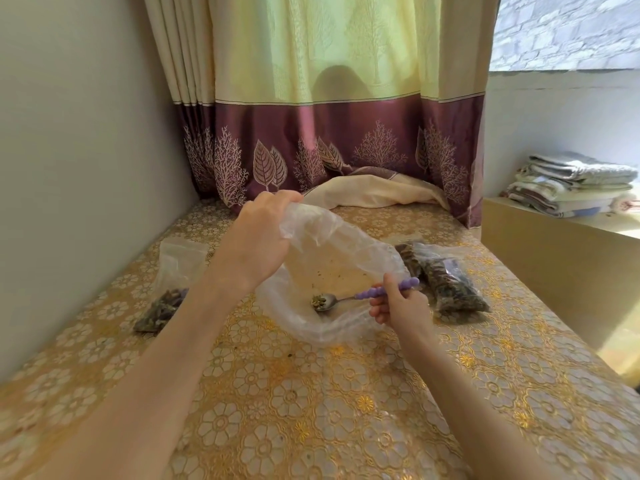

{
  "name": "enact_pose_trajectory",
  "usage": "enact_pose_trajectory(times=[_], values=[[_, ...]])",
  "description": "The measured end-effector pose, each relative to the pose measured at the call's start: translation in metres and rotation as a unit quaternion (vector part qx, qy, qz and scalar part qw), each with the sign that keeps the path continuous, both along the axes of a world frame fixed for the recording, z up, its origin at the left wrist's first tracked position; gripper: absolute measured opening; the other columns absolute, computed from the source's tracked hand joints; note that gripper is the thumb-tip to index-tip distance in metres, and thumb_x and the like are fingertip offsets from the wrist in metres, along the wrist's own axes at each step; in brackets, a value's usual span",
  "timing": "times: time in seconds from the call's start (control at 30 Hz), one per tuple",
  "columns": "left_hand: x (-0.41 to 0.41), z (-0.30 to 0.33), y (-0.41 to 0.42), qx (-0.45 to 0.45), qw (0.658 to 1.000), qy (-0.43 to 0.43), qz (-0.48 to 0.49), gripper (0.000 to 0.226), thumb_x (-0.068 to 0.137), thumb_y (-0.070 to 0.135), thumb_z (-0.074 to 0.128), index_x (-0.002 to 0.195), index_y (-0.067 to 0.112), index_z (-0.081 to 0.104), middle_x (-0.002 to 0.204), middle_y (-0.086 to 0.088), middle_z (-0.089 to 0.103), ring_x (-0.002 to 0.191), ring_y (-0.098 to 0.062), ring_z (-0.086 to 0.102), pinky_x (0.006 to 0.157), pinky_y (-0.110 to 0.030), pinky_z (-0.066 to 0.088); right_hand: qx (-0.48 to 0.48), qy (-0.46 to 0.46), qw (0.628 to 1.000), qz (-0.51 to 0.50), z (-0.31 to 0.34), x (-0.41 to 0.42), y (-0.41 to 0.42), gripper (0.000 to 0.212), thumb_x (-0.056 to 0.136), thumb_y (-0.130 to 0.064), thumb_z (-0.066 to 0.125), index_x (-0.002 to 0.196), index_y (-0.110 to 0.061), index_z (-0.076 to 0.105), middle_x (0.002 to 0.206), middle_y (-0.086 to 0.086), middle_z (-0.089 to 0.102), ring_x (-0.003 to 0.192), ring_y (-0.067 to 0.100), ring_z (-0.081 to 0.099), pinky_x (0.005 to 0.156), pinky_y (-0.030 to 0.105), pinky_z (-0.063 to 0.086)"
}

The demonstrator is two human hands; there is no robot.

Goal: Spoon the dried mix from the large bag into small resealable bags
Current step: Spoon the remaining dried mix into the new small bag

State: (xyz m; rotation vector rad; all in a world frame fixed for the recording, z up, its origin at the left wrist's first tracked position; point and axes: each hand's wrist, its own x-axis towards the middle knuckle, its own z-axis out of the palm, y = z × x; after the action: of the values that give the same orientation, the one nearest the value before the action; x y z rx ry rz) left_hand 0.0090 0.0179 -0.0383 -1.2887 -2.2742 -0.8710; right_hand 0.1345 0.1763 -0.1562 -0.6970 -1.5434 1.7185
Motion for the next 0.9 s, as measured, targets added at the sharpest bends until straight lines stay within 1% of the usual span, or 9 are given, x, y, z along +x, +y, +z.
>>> enact_pose_trajectory(times=[0.13,0.23,0.3,0.37,0.5,0.57,0.67,0.8,0.9], values=[[0.002,0.002,0.001,0.005,1.000,0.001,-0.010,0.061,0.079,-0.008,0.050,0.132,0.022,0.047,0.120,-0.008,0.050,0.113,-0.026,0.044,0.096,-0.039,0.039,-0.039,0.011,0.999,0.014,0.001,-0.002,-0.003,0.038,0.102,-0.024,0.042,0.081,0.000,0.063,0.067,0.005,0.073,0.045,0.007,0.056,0.041,0.016,0.043],[0.004,0.002,0.001,0.006,1.000,-0.004,-0.013,0.061,0.079,-0.009,0.050,0.132,0.022,0.047,0.120,-0.009,0.050,0.114,-0.025,0.044,0.097,-0.039,0.039,-0.072,0.033,0.996,0.029,0.004,-0.003,-0.004,0.040,0.102,-0.024,0.041,0.081,0.003,0.064,0.069,0.008,0.073,0.046,0.008,0.056,0.042,0.017,0.043],[0.005,0.001,0.000,0.008,1.000,-0.008,-0.018,0.060,0.079,-0.009,0.051,0.131,0.021,0.047,0.120,-0.009,0.050,0.115,-0.025,0.044,0.098,-0.038,0.038,-0.076,0.042,0.996,0.032,0.007,-0.004,-0.003,0.040,0.102,-0.024,0.041,0.085,0.004,0.064,0.071,0.009,0.073,0.048,0.008,0.057,0.045,0.017,0.044],[0.004,0.001,-0.002,0.007,1.000,-0.012,-0.022,0.060,0.079,-0.009,0.053,0.132,0.020,0.047,0.121,-0.009,0.050,0.115,-0.024,0.044,0.099,-0.036,0.037,-0.075,0.053,0.995,0.029,0.012,-0.006,-0.004,0.038,0.102,-0.025,0.041,0.082,0.001,0.063,0.072,0.009,0.074,0.050,0.009,0.058,0.047,0.018,0.046],[0.000,-0.001,-0.005,0.017,0.999,-0.020,-0.019,0.060,0.079,-0.009,0.053,0.131,0.019,0.048,0.122,-0.010,0.050,0.114,-0.024,0.046,0.096,-0.033,0.038,-0.097,0.084,0.991,0.025,0.025,-0.012,-0.004,0.038,0.102,-0.024,0.041,0.080,-0.002,0.061,0.066,0.006,0.073,0.048,0.008,0.057,0.048,0.019,0.046],[-0.004,-0.004,-0.005,0.023,0.999,-0.029,-0.008,0.057,0.079,-0.008,0.052,0.129,0.019,0.049,0.119,-0.010,0.050,0.112,-0.024,0.047,0.091,-0.029,0.038,-0.112,0.101,0.988,0.029,0.030,-0.013,-0.002,0.037,0.102,-0.025,0.040,0.081,-0.001,0.060,0.066,0.007,0.072,0.047,0.009,0.057,0.048,0.019,0.046],[-0.016,-0.011,-0.006,0.028,0.997,-0.070,0.026,0.057,0.080,-0.006,0.051,0.131,0.020,0.046,0.121,-0.008,0.048,0.111,-0.022,0.046,0.084,-0.024,0.034,-0.118,0.115,0.986,0.030,0.033,-0.012,0.000,0.038,0.102,-0.026,0.041,0.081,-0.001,0.060,0.069,0.010,0.073,0.047,0.010,0.056,0.048,0.019,0.046],[-0.033,-0.028,-0.010,0.031,0.985,-0.151,0.079,0.060,0.081,-0.001,0.052,0.137,0.018,0.039,0.129,-0.008,0.044,0.104,-0.014,0.043,0.080,-0.024,0.032,-0.111,0.115,0.987,0.023,0.037,-0.007,0.002,0.038,0.102,-0.027,0.041,0.081,-0.001,0.060,0.073,0.013,0.073,0.048,0.011,0.057,0.047,0.018,0.048],[-0.041,-0.042,-0.017,0.017,0.971,-0.223,0.087,0.069,0.078,0.015,0.066,0.139,0.016,0.035,0.138,-0.008,0.038,0.113,-0.016,0.041,0.086,-0.028,0.035,-0.102,0.111,0.988,0.018,0.043,-0.006,0.003,0.038,0.102,-0.028,0.042,0.082,-0.002,0.061,0.073,0.012,0.073,0.049,0.011,0.057,0.047,0.018,0.048]])
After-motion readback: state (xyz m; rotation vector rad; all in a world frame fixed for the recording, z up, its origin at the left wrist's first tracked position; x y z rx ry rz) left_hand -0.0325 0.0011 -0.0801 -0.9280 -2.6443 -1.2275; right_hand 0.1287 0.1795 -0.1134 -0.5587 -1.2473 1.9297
